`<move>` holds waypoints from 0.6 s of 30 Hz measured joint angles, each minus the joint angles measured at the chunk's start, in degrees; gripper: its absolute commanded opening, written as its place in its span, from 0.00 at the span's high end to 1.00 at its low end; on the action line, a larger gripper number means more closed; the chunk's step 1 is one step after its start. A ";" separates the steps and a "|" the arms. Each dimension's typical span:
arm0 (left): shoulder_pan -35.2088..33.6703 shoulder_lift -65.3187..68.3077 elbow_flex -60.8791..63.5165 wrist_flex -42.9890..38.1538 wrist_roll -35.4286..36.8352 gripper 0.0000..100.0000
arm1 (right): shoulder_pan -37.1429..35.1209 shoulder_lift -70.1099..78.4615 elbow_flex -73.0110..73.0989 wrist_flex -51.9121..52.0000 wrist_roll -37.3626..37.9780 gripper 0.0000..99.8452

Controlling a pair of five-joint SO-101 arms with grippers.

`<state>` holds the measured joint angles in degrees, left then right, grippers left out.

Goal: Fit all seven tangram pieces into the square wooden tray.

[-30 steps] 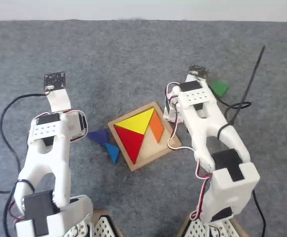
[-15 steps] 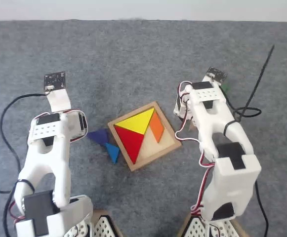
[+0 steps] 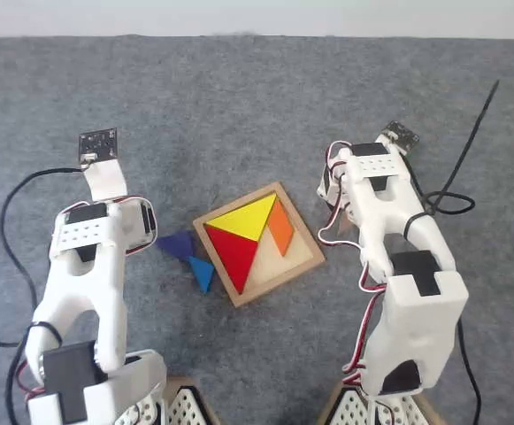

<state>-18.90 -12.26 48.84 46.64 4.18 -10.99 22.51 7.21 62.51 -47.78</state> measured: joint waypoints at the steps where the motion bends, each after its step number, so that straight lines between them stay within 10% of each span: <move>1: 0.00 0.00 0.00 0.00 0.00 0.88 | 0.00 0.00 0.00 0.00 0.00 0.77; 18: 0.00 0.00 0.00 0.00 0.00 0.88 | 0.62 0.00 0.00 0.00 2.90 0.91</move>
<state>-18.90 -12.26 48.84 46.64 4.18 -10.37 22.51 7.21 62.51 -44.88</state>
